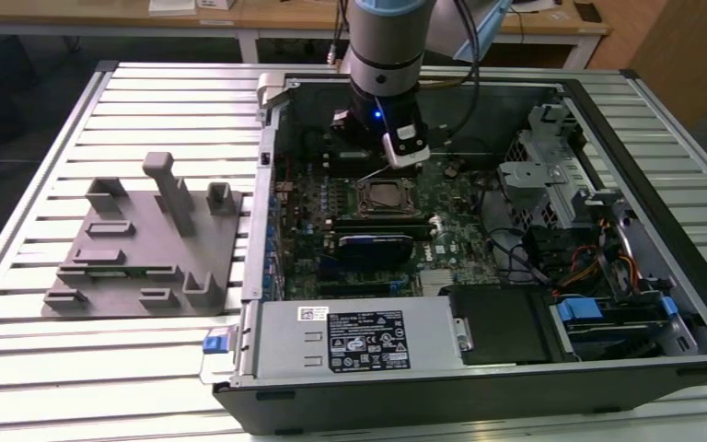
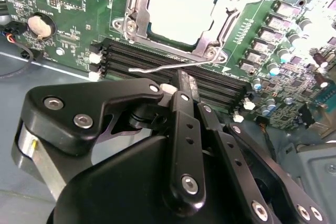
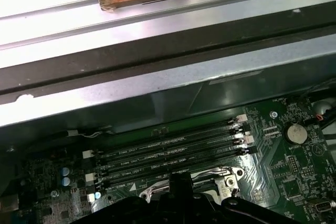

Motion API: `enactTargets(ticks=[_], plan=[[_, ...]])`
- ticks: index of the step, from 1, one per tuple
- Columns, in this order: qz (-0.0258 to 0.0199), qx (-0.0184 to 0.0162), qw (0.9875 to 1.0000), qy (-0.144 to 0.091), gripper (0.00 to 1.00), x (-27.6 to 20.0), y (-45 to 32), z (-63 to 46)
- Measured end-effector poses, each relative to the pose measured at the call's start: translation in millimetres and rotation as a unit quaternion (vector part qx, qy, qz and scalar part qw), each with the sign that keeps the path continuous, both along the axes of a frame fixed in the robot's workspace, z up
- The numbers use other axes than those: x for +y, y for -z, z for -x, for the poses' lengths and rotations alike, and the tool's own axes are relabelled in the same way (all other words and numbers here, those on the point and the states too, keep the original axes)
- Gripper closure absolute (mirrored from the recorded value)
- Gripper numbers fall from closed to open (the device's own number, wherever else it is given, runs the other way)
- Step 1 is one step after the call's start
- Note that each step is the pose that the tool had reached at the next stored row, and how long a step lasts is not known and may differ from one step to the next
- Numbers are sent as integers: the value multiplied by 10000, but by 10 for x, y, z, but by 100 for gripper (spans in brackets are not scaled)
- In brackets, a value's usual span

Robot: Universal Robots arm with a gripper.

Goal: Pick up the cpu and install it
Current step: 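Install the first cpu locking lever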

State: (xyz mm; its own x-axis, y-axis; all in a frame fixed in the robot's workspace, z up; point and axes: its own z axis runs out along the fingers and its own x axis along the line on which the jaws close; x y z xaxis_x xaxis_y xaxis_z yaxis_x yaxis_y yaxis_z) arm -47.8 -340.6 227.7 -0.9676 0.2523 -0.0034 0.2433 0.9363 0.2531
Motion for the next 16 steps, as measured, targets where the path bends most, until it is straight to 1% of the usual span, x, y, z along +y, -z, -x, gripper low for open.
enactTargets(ticks=[5,6,8,9,13,15,16], plan=[[-1,-2,10000,0,89,1,2,-1],[1,-13,10000,1,89,1,4,-1],[4,-41,10000,5,89,1,13,-1],[8,-63,10000,14,89,1,17,-1],[24,-166,9998,54,89,1,32,0],[23,-193,9998,61,89,2,43,-1],[24,-198,9998,63,89,3,48,-1]])
